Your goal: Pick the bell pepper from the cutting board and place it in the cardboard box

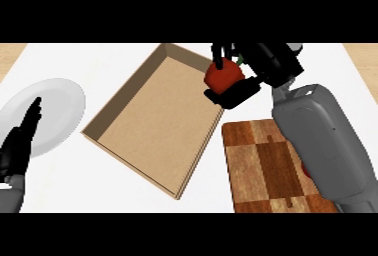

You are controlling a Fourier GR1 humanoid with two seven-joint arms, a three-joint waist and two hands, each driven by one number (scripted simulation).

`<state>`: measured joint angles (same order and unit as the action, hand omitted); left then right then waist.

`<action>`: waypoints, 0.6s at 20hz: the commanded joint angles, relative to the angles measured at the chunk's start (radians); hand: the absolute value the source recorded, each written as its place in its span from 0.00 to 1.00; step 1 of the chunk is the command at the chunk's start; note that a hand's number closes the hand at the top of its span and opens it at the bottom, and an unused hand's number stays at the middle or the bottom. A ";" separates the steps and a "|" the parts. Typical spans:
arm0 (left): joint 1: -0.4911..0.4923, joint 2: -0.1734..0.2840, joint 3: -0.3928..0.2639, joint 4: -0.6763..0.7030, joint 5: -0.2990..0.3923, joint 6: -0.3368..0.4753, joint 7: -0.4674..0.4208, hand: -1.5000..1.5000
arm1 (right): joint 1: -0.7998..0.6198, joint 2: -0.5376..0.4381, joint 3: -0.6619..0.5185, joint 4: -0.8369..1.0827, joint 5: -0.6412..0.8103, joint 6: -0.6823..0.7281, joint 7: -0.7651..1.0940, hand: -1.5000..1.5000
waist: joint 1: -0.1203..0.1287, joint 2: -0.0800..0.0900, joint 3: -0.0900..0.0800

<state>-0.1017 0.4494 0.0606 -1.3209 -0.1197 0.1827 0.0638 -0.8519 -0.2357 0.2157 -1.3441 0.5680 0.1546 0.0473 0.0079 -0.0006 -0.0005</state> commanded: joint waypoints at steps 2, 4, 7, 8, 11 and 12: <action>-0.051 0.007 0.005 0.016 -0.013 -0.016 0.031 0.50 | -0.168 0.173 -0.007 0.145 0.012 -0.021 0.141 1.00 | 0.011 0.004 0.000; 0.024 -0.013 -0.001 -0.026 -0.021 -0.006 -0.007 0.50 | -0.176 0.204 -0.029 0.194 0.001 -0.024 0.155 1.00 | 0.013 0.002 0.000; -0.046 -0.007 0.000 -0.048 -0.015 -0.023 0.081 0.50 | -0.304 0.215 -0.083 0.390 -0.021 -0.044 0.106 1.00 | 0.020 0.006 0.000; -0.020 -0.032 -0.015 -0.034 -0.045 0.007 0.039 0.50 | -0.280 0.232 -0.035 0.429 -0.026 -0.114 0.081 1.00 | 0.021 0.006 0.000; -0.016 -0.026 -0.002 0.006 -0.027 -0.022 -0.024 0.50 | -0.387 0.234 -0.012 0.595 -0.077 -0.197 0.073 1.00 | 0.043 0.012 -0.001; -0.059 -0.050 -0.022 0.018 -0.055 0.007 0.005 0.50 | -0.397 0.234 0.070 0.599 -0.131 -0.241 0.110 1.00 | 0.050 0.013 -0.001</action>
<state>-0.1337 0.4185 0.0513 -1.3170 -0.1521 0.1763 0.0688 -1.1749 -0.0194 0.2111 -0.8843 0.5055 0.0096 0.1470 0.0413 0.0089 -0.0011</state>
